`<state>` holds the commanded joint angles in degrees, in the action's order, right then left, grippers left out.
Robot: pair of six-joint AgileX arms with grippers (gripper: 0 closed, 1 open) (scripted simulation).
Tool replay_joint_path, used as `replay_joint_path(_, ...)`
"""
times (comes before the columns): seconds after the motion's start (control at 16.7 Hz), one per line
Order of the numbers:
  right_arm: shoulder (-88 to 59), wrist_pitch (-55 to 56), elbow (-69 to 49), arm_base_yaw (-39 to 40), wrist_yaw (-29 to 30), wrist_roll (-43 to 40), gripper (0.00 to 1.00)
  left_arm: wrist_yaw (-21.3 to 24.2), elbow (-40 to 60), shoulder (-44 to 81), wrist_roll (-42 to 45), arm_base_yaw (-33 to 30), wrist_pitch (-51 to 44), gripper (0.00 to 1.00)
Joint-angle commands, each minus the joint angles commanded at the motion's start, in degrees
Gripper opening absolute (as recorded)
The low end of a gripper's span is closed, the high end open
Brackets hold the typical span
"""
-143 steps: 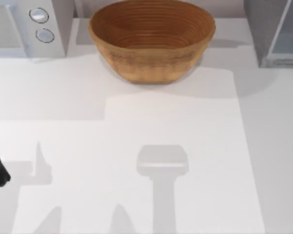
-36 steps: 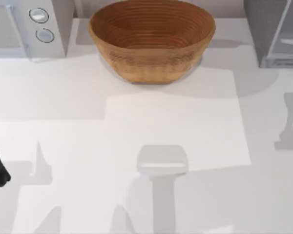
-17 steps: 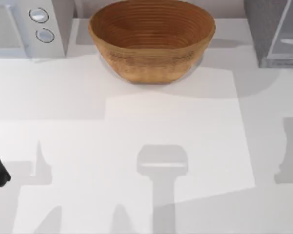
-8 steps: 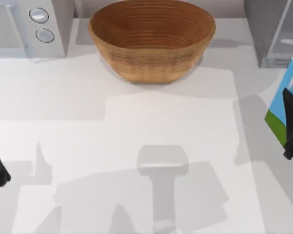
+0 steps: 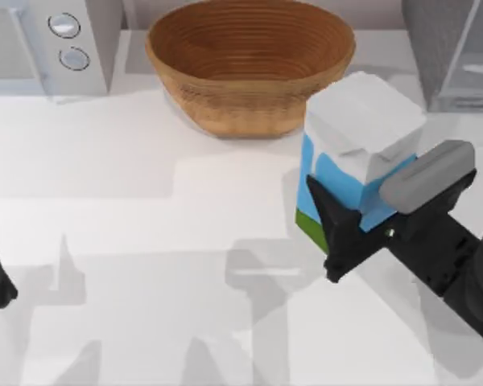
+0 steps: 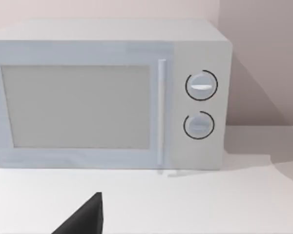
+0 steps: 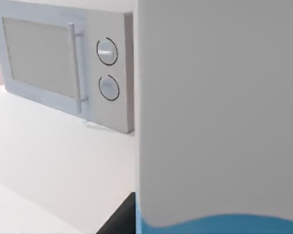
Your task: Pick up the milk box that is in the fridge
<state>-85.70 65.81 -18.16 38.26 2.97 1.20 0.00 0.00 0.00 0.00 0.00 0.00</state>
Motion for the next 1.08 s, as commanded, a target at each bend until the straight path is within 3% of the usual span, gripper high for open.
replay_joint_path(0.36,-15.73,13.25,-4.06,7.45,0.57,-0.26,0.00,0.00,0.00,0.00,0.00,0.00,0.00,1.00)
replay_joint_path(1.08,-23.52,16.17,-8.90,7.80,0.49,-0.38,0.00,0.00,0.00,0.00,0.00,0.00,0.00,1.00)
